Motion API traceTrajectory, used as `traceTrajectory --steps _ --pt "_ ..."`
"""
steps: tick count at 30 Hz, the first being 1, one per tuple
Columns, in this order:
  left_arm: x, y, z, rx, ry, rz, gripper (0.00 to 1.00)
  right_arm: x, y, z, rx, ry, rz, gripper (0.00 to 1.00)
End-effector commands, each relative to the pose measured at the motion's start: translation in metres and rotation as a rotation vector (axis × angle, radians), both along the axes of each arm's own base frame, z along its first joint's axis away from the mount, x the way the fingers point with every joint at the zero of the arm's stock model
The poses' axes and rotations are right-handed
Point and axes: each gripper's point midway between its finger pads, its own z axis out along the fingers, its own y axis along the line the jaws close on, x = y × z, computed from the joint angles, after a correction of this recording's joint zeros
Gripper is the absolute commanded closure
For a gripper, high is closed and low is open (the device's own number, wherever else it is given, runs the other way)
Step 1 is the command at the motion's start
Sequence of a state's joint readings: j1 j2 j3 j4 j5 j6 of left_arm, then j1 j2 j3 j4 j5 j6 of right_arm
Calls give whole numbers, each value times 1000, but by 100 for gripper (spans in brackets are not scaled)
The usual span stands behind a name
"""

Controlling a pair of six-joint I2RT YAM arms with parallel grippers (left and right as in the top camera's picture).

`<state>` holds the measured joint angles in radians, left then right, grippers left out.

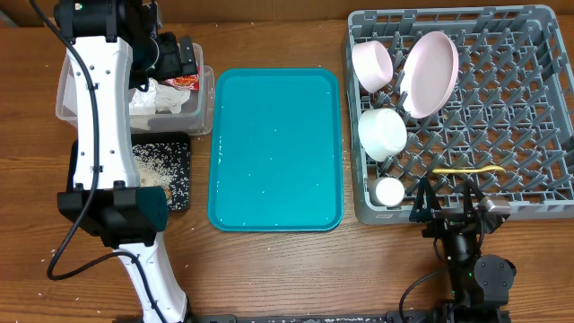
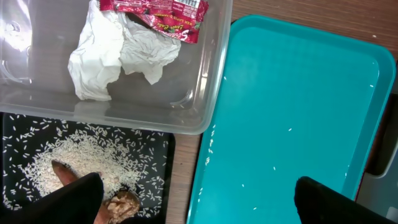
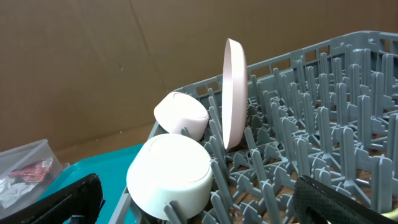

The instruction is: Sort waste into correct bins and load items into the dishwasher

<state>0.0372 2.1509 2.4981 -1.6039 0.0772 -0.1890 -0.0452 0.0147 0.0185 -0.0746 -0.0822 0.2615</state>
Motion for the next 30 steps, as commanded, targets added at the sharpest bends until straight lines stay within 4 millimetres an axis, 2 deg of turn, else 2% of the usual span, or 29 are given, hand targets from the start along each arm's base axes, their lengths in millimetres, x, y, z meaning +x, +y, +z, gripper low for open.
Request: traceTrajectory --steps 1,7,11,13,14,21,23,27,30 --pt "1 -3 -5 -1 11 1 0 0 1 -2 4 -3 8 0" --pt "0 -5 0 -1 1 -2 0 0 1 -2 4 -3 8 0" --pt "-5 -6 15 0 -33 -4 0 0 1 -2 4 -3 8 0" --pt "-11 -9 31 1 -71 -10 0 0 1 -2 4 -3 8 0" --pt "-17 -15 46 1 -107 -24 0 0 1 -2 4 -3 8 0" --pt "-45 -52 97 -8 -233 -114 0 0 1 -2 4 -3 8 0" --pt "-60 -70 116 -16 -285 -162 0 0 1 -2 4 -3 8 0" --pt "-84 -92 137 -30 -337 -228 0 0 1 -2 4 -3 8 0" --pt "-101 -97 142 -35 -342 -251 0 0 1 -2 4 -3 8 0"
